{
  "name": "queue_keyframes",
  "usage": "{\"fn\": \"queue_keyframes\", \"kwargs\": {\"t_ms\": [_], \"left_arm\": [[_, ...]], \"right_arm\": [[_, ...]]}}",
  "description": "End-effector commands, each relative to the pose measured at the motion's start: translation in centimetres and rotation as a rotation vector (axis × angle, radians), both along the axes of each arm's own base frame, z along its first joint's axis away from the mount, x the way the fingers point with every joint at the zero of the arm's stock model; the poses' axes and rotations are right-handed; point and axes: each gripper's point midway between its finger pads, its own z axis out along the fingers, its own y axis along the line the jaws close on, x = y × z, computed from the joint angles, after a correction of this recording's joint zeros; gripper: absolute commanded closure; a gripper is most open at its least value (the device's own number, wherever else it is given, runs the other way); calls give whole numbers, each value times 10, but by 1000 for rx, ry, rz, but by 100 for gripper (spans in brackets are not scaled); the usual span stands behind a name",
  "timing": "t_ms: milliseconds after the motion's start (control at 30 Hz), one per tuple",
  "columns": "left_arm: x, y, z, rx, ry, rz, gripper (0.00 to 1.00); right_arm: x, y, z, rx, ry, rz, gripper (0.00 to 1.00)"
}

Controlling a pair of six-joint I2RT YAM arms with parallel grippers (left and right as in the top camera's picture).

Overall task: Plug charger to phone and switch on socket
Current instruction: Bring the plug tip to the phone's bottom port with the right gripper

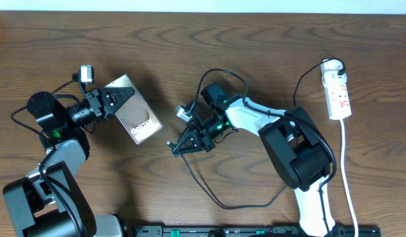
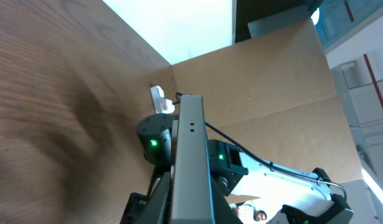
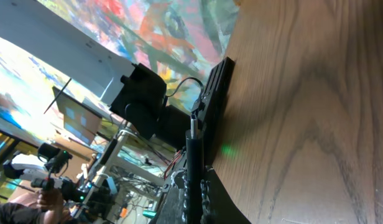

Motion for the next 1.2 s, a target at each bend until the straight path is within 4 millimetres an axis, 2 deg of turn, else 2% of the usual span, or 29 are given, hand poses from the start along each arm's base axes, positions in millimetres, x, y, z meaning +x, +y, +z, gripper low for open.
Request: {"fn": "queue_keyframes", "kwargs": {"t_ms": [0,367,700,1167], "left_arm": [[4,4,3,18,-32,35,93],[24,17,2,25,-28,172,93],[24,18,13,70,-138,176,92],[25,18,14,76,-148,179,93]], "right_arm": [[3,6,7,17,27,12,99],[15,27,18,17,28,32,99],[27,37,30,9,26,18,99],[41,46,33,-1,-12,-37,99]]}}
